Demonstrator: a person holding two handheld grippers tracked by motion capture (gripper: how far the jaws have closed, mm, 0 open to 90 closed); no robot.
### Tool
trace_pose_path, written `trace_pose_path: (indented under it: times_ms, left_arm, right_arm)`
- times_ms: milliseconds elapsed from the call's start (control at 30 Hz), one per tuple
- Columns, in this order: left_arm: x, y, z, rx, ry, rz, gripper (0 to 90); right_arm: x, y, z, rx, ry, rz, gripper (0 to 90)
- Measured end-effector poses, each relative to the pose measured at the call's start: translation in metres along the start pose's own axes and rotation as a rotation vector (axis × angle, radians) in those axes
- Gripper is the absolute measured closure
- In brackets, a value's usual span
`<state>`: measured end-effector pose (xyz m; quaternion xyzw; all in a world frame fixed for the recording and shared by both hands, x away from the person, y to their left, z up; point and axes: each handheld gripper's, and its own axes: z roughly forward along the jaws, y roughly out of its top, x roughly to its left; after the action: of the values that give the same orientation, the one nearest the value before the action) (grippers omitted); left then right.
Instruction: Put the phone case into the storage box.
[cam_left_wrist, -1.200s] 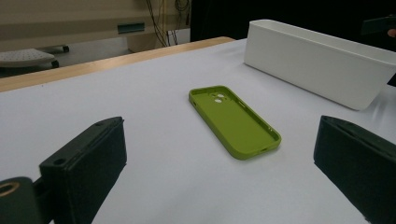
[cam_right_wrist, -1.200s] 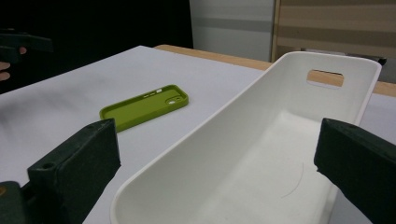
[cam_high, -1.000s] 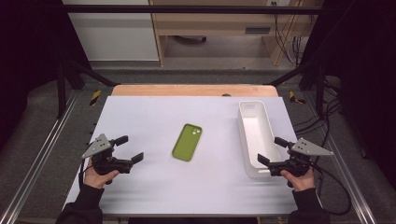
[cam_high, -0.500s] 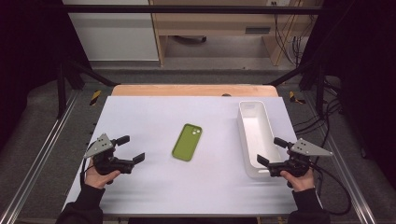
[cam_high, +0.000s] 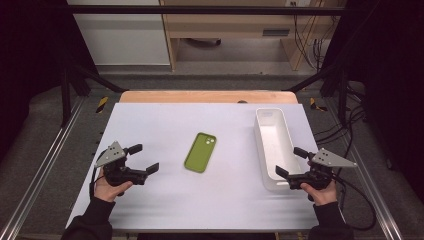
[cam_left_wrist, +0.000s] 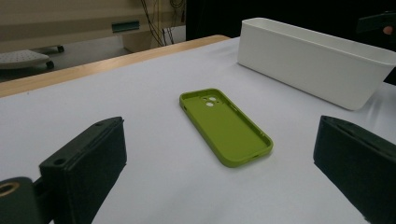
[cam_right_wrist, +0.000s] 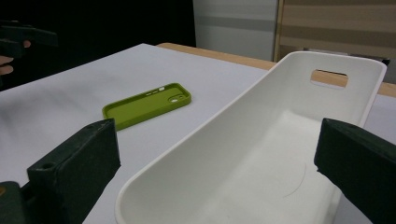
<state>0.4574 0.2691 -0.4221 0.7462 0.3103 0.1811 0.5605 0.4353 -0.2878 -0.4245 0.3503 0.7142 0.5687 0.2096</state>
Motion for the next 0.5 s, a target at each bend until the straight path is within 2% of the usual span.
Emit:
trace_pose_path:
  times_ms: [500]
  left_arm:
    - [-0.0074, 0.0082, 0.0086, 0.016, 0.001, 0.008, 2.3]
  right_arm:
    - [-0.0004, 0.0004, -0.0004, -0.002, 0.001, -0.007, 0.6]
